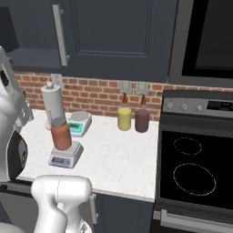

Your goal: Pick the honey bottle and place it on the digital scale for weighing, and close the cabinet.

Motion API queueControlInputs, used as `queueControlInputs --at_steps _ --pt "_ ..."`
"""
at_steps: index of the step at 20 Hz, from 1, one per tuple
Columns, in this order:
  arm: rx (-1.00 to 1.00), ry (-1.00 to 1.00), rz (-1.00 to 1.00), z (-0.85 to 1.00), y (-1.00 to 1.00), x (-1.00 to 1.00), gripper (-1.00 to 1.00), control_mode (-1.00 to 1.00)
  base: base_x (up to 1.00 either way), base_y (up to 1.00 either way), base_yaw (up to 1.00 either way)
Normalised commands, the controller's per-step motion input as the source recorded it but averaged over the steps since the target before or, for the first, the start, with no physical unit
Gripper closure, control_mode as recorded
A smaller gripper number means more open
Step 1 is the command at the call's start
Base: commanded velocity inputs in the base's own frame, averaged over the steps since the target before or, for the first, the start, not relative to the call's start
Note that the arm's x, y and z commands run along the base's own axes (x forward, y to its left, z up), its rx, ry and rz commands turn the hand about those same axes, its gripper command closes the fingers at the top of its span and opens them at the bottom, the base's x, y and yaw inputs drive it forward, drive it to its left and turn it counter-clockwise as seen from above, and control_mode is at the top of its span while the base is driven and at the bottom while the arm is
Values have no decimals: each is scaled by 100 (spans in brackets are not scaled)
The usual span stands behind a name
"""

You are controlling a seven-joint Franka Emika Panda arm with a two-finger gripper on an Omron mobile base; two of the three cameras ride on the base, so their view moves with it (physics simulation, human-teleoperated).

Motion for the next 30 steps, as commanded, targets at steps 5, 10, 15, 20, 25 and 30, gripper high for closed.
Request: queueControlInputs --at_steps 5,10,15,20,25,30 --pt "0 -11 4 0 55 -70 -100 -100 0 0 0" --pt "0 -3 2 -14 91 -69 -100 -100 0 0 0" --pt "0 -13 0 -17 100 -36 -100 -100 0 0 0" --pt "0 -9 0 -2 100 -28 -100 -100 0 0 0" --pt "0 -6 -1 -7 100 -48 -100 -100 0 0 0" --pt "0 -16 -9 -5 100 -44 -100 -100 0 0 0"
